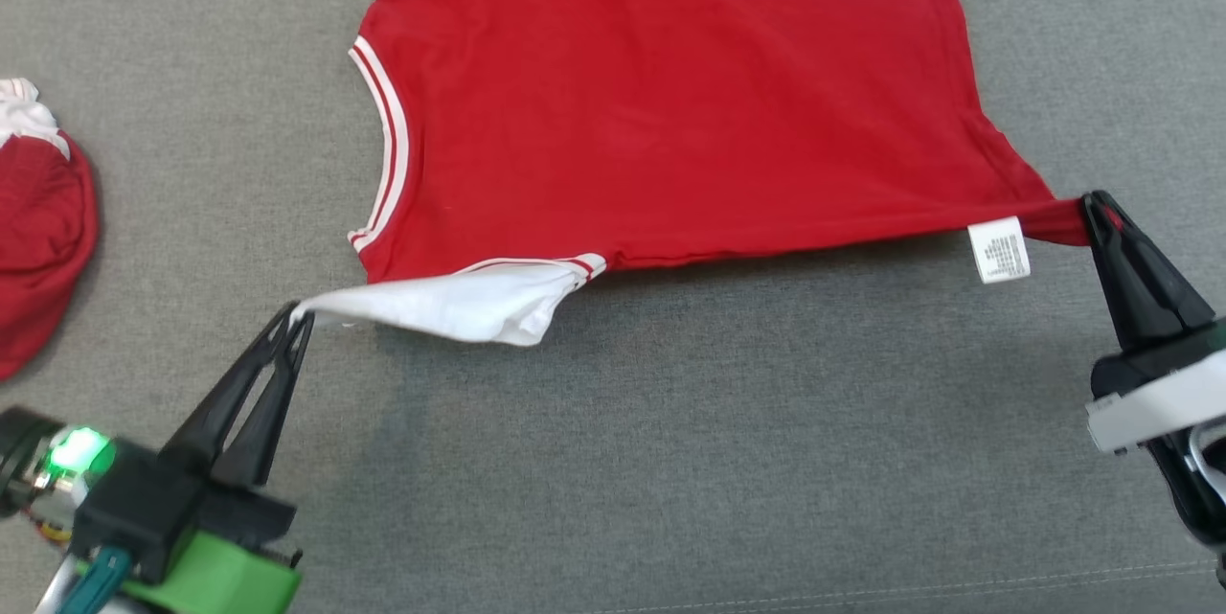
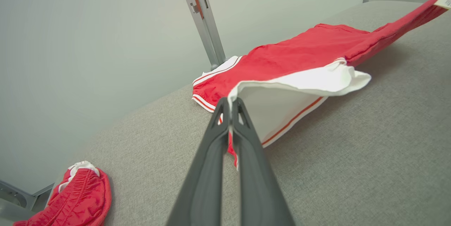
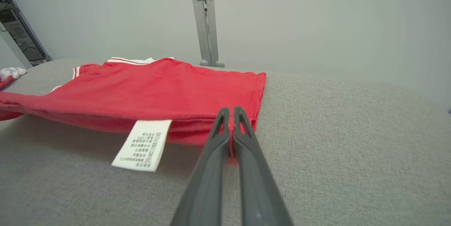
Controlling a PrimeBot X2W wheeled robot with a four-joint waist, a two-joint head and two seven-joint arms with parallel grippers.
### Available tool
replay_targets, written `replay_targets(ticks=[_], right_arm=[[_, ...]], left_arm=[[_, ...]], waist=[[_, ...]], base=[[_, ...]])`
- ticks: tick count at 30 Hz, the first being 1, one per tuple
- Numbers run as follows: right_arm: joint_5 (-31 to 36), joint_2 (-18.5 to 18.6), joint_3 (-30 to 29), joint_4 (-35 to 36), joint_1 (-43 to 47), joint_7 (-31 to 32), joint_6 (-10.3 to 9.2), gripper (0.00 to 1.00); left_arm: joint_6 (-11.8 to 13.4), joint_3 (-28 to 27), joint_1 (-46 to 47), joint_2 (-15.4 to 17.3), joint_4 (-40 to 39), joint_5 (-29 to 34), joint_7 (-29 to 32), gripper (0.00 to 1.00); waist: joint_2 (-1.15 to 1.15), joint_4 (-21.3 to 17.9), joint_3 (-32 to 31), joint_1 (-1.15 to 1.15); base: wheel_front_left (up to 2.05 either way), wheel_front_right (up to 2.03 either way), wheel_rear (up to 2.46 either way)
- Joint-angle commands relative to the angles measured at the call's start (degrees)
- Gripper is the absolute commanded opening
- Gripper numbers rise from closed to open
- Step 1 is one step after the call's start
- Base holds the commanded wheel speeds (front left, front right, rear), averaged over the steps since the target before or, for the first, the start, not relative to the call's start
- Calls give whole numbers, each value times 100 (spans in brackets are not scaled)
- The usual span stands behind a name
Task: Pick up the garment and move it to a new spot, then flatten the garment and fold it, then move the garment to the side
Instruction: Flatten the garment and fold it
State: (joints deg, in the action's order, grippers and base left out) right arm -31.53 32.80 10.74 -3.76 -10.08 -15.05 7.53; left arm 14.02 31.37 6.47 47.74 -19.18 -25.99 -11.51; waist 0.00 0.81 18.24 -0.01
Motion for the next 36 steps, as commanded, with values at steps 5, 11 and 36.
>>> replay_targets(ticks=[5, 11, 36], right_arm=[[234, -111, 233, -564, -726, -17, -8, 0], [493, -166, 294, -1000, -1506, -17, -8, 0], [1022, -813, -225, -1099, -1899, -17, -8, 100]], left_arm=[[-356, 139, 1085, -447, 707, 144, 127, 0], [-803, 282, 2188, -666, 1543, 472, 37, 0], [-598, 317, 2951, -1559, 3298, 922, -368, 100]], waist=[[0, -43, 390, 1], [0, -75, 854, 1], [0, -97, 882, 1]], base=[[0, 0, 0], [0, 0, 0], [0, 0, 0]])
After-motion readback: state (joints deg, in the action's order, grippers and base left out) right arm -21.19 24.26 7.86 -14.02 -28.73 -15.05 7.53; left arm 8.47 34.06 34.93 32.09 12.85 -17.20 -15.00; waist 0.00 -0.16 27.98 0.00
